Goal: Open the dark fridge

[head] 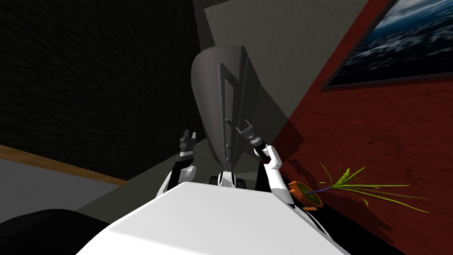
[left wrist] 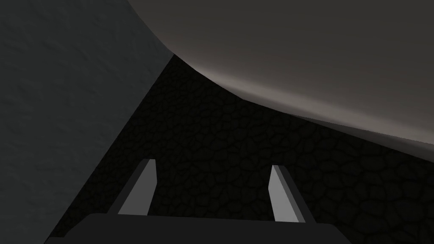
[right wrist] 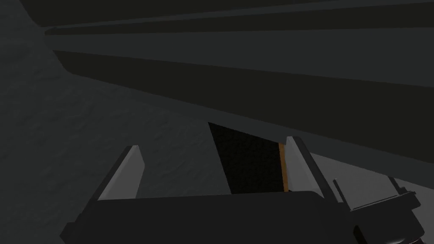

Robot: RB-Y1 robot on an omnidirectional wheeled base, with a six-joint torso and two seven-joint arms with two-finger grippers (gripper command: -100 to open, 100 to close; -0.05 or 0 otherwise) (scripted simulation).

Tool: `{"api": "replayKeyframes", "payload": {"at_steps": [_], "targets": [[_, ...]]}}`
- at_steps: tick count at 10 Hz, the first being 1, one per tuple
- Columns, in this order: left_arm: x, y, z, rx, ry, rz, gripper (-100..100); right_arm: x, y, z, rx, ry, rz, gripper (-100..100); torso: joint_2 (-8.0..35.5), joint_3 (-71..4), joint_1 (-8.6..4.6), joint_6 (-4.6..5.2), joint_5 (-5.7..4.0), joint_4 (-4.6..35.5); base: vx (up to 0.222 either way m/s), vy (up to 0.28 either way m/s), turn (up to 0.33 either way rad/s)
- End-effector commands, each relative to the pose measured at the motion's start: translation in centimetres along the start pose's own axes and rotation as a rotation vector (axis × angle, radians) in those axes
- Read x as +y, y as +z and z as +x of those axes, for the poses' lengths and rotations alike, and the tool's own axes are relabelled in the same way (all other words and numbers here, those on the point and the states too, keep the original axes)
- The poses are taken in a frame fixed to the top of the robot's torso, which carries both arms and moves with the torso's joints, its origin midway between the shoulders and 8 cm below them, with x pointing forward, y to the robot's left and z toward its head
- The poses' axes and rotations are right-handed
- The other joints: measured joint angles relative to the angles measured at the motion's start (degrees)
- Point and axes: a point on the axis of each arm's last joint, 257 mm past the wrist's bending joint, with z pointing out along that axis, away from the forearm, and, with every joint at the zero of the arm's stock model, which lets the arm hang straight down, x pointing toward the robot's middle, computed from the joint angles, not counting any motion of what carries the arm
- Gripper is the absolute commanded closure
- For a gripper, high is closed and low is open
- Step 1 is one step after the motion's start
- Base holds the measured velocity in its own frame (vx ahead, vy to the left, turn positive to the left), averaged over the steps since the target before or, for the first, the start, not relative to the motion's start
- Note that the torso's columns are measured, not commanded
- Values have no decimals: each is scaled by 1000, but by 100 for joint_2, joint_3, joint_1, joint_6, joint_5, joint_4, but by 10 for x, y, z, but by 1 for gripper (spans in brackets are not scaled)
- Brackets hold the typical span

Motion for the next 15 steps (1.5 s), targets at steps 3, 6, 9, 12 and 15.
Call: {"api": "replayKeyframes", "payload": {"at_steps": [3, 6, 9, 12, 15], "targets": [[0, 0, 0, 0, 0, 0, 0, 28, 4, 4, -8, -110, -42, -100, -72, -50, 64, -41, 24, -25, -2, 113, -89], [0, 0, 0, 0, 0, 0, 0, 37, 12, 0, -6, -122, -18, -100, -85, -65, 122, -75, 47, -14, 5, 67, -62], [0, 0, 0, 0, 0, 0, 0, 38, 22, -6, 1, -102, 27, -100, -77, -68, 180, -111, 74, 12, -1, 26, -26], [0, 0, 0, 0, 0, 0, 0, 26, 8, 13, 47, -109, 33, -100, -50, -44, 87, -54, 38, 8, -21, -65, -140], [0, 0, 0, 0, 0, 0, 0, 22, 4, 18, 73, -131, 38, 100, 36, 21, -4, 15, 0, 29, -24, 38, 16]]}}
